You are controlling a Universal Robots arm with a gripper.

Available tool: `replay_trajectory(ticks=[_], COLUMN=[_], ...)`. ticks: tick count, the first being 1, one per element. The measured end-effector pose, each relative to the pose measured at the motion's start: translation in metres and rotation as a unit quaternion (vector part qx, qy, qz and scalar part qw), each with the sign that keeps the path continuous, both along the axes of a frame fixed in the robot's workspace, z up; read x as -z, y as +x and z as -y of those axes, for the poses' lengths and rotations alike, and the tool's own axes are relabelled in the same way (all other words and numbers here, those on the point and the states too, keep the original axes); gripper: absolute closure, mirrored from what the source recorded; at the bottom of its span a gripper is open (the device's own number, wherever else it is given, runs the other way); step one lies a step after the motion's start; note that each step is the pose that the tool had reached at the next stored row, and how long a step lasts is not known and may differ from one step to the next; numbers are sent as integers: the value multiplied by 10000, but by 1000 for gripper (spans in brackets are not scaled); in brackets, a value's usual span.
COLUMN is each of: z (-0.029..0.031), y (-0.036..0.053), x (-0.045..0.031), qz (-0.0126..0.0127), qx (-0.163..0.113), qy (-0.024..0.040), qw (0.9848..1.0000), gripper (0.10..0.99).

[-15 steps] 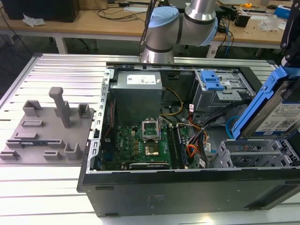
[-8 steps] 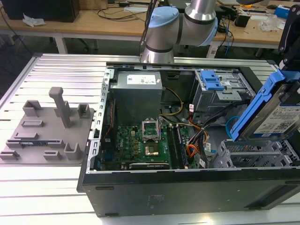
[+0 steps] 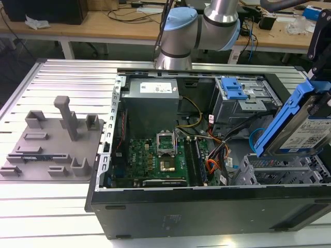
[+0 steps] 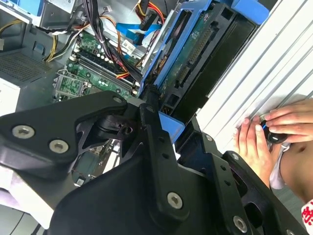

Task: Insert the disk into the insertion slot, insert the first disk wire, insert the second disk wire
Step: 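Insert the disk into the insertion slot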

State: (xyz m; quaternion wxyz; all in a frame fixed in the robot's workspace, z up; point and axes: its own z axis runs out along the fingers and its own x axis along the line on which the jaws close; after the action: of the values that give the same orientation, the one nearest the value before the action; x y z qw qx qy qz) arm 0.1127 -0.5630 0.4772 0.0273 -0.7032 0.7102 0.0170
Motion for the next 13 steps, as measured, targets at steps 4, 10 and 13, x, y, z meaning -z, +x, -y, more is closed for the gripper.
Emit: replay_trajectory(ticks=[4,10,13], z=[0,0,0], y=[0,0,0], x=[37,73,96], qz=[0,0,0], qx=[0,0,0], qy=[0,0,0], qw=[10000,10000,10000], gripper=[722,722,722])
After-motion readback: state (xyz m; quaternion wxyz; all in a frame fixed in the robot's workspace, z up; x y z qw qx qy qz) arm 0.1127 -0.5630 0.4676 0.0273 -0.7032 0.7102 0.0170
